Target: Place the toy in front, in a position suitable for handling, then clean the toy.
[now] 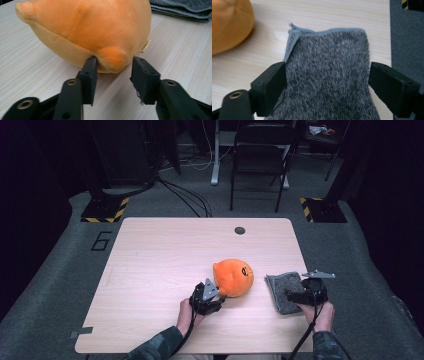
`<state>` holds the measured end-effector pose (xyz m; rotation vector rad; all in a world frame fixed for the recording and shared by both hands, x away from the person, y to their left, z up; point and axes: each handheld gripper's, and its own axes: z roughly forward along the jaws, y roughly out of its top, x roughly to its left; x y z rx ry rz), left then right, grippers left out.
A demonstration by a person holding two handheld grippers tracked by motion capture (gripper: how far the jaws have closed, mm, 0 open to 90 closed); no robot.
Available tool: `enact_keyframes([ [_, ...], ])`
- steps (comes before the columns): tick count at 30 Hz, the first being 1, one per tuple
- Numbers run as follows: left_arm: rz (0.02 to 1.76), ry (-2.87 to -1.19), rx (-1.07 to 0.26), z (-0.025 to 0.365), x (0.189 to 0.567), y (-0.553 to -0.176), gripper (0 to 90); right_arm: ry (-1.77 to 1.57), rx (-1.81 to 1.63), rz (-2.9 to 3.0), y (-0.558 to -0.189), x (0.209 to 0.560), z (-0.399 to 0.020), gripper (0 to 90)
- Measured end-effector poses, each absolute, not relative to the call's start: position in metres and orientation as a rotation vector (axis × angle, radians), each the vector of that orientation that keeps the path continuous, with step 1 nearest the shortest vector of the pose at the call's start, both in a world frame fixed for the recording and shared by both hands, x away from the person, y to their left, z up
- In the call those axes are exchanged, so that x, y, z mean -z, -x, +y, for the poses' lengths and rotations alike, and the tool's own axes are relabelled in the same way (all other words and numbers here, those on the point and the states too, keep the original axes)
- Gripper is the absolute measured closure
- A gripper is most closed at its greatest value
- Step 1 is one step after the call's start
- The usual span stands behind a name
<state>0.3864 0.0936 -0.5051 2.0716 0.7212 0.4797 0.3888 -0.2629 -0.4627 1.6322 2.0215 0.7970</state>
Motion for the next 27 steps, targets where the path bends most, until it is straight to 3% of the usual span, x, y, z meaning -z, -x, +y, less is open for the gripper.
enact_keyframes([
  [10, 0.734, -2.052, -0.452, 0.096, 0.507, -0.389, 72.6, -1.644, -0.75, 2.07, -0.401, 0.487, -0.26, 10.4],
  [23, 0.725, -2.052, -0.434, 0.103, 0.508, -0.392, 72.3, -1.603, -0.629, 2.183, -0.412, 0.505, -0.251, 15.2],
  [25, 0.723, -2.055, -0.434, 0.103, 0.508, -0.392, 72.3, -1.638, -0.619, 2.174, -0.412, 0.505, -0.25, 14.6],
  [27, 0.723, -2.055, -0.433, 0.103, 0.508, -0.392, 72.3, -1.655, -0.622, 2.138, -0.411, 0.507, -0.252, 8.5],
])
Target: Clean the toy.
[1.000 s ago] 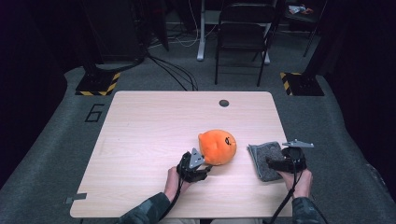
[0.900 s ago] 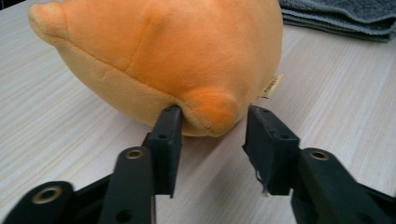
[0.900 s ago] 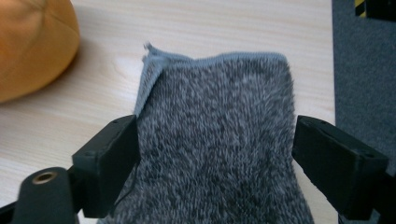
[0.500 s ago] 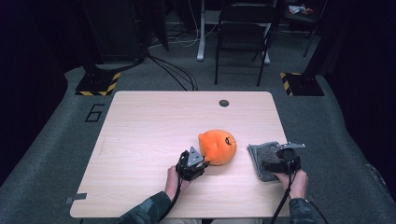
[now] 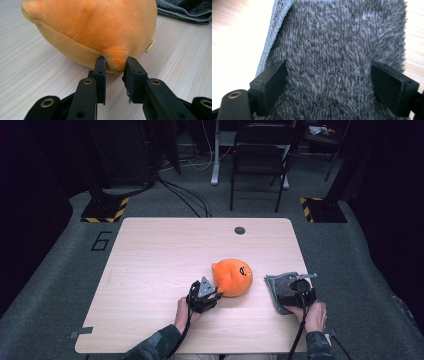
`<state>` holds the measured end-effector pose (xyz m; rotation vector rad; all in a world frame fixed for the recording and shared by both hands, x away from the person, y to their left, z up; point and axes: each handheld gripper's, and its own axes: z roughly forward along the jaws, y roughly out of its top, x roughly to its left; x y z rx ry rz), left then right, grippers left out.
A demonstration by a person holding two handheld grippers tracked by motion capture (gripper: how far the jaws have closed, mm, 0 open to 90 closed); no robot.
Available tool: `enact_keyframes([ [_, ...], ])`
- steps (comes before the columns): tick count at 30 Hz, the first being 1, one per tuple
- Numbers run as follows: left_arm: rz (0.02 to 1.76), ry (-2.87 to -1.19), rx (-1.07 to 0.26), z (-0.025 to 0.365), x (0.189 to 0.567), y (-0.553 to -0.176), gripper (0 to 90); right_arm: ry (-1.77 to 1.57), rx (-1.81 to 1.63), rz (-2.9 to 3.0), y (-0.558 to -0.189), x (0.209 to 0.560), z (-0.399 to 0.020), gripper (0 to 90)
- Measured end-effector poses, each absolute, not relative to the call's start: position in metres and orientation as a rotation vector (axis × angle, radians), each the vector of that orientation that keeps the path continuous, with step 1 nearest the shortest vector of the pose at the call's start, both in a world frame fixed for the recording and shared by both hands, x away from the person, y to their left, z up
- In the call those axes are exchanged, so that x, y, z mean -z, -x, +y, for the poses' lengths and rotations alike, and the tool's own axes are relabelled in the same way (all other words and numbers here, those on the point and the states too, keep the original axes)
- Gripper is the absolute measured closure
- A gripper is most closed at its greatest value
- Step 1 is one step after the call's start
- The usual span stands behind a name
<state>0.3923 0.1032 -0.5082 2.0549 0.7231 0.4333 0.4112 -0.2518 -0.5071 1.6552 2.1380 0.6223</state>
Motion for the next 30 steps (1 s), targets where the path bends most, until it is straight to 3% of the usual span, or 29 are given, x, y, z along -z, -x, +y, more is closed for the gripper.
enact_keyframes([
  [4, 0.718, -2.056, -0.431, 0.103, 0.508, -0.393, 72.3, -1.696, -0.622, 2.107, -0.412, 0.508, -0.253, 8.8],
  [11, 0.719, -2.055, -0.419, 0.104, 0.508, -0.394, 72.4, -1.703, -0.633, 2.127, -0.412, 0.503, -0.254, 28.7],
  [15, 0.717, -2.055, -0.417, 0.105, 0.509, -0.394, 72.1, -1.65, -0.689, 2.113, -0.41, 0.502, -0.255, 55.5],
  [18, 0.718, -2.054, -0.41, 0.104, 0.509, -0.395, 71.8, -1.607, -0.72, 2.126, -0.409, 0.502, -0.254, 69.5],
  [21, 0.719, -2.05, -0.407, 0.105, 0.509, -0.395, 72.3, -1.559, -0.722, 2.15, -0.41, 0.501, -0.253, 75.3],
  [30, 0.714, -2.015, -0.397, 0.106, 0.51, -0.398, 75.9, -1.58, -0.868, 2.12, -0.408, 0.486, -0.25, 76.3],
])
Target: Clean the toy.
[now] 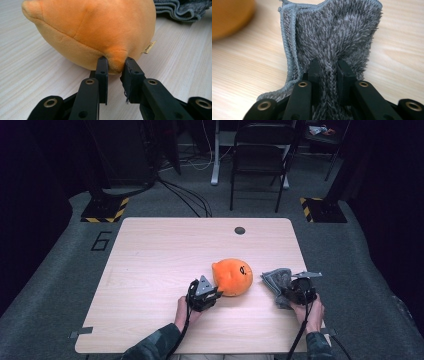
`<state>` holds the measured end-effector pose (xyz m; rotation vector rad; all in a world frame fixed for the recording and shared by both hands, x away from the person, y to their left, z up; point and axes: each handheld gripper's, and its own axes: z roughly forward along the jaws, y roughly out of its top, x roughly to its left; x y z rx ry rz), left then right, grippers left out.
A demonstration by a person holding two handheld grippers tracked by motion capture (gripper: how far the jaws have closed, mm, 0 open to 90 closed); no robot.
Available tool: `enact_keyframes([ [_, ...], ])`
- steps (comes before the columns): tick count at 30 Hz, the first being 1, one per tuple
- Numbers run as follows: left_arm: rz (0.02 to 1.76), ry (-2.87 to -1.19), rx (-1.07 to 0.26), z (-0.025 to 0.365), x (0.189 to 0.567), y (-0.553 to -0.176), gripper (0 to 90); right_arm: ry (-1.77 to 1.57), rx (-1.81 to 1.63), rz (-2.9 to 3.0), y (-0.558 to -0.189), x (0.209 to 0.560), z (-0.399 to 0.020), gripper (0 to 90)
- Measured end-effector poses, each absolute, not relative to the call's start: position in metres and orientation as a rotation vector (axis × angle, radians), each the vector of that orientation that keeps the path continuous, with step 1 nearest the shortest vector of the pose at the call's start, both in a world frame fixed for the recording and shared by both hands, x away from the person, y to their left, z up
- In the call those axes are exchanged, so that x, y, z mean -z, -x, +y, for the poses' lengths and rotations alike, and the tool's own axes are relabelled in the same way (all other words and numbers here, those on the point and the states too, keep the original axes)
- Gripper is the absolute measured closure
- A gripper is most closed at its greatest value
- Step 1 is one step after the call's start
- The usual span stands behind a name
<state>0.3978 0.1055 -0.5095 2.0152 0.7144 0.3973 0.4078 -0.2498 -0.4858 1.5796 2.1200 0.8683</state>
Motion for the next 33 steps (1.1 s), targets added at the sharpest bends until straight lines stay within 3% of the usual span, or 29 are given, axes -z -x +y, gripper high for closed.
enact_keyframes([
  [9, 0.698, -2.004, -0.41, 0.106, 0.51, -0.397, 77.1, -1.497, -1.042, 2.087, -0.396, 0.438, -0.23, 76.3],
  [14, 0.686, -2.0, -0.411, 0.107, 0.509, -0.396, 76.5, -1.401, -1.075, 2.144, -0.398, 0.416, -0.19, 76.1],
  [33, 0.627, -1.98, -0.468, 0.1, 0.505, -0.395, 77.7, -1.138, -0.98, 2.27, -0.413, 0.4, -0.1, 75.5],
])
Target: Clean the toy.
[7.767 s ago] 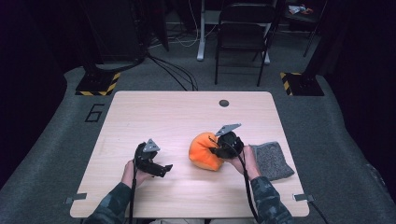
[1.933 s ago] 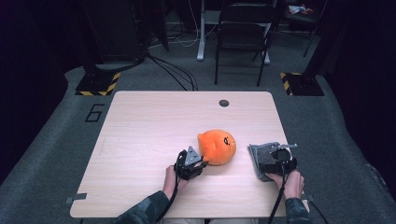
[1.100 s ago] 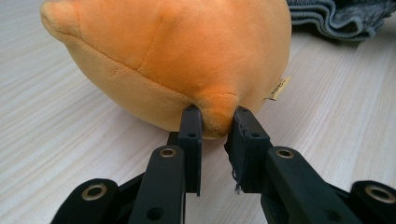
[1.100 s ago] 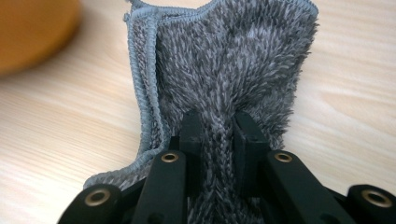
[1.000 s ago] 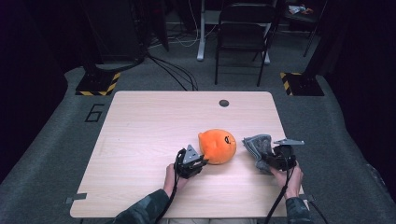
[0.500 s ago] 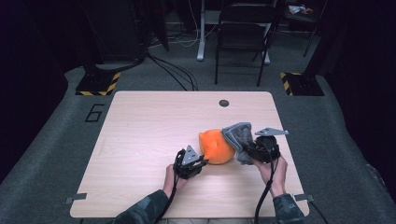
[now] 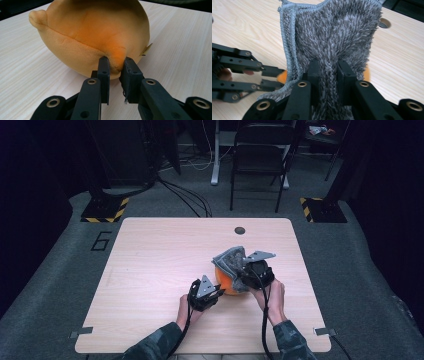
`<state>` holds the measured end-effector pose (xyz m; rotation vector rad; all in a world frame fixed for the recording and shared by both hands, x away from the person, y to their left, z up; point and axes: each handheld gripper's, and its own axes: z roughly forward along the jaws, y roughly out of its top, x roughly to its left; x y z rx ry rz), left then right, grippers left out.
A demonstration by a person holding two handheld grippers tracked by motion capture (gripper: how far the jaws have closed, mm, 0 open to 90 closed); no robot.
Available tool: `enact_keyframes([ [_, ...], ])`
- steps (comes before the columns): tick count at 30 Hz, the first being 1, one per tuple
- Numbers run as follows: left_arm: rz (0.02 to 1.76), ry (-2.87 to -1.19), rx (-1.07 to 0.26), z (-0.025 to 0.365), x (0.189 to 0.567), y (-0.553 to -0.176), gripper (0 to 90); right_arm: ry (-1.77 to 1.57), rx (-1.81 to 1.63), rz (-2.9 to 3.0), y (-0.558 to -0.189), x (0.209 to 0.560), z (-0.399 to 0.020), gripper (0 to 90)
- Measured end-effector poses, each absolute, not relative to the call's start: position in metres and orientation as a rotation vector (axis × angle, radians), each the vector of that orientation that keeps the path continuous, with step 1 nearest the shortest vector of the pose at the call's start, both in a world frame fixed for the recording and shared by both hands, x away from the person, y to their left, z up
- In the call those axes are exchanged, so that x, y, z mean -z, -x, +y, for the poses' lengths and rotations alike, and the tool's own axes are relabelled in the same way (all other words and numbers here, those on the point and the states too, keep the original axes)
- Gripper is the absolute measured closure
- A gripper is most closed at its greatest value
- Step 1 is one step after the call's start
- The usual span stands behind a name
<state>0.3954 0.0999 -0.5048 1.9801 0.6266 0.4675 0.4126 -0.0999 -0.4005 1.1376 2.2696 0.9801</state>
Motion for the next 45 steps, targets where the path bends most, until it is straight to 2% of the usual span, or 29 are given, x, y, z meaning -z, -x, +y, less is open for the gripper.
enact_keyframes([
  [8, 0.613, -1.98, -0.475, 0.096, 0.504, -0.394, 78.4, -1.082, -0.916, 2.33, -0.421, 0.419, -0.079, 75.5],
  [21, 0.621, -1.984, -0.456, 0.098, 0.506, -0.393, 79.3, -1.075, -0.878, 2.317, -0.422, 0.422, -0.087, 75.3],
  [35, 0.612, -1.994, -0.437, 0.1, 0.508, -0.395, 78.9, -1.228, -0.89, 2.253, -0.429, 0.42, -0.12, 74.9],
  [45, 0.618, -1.99, -0.427, 0.1, 0.51, -0.396, 78.6, -1.363, -0.929, 2.217, -0.439, 0.431, -0.15, 74.9],
])
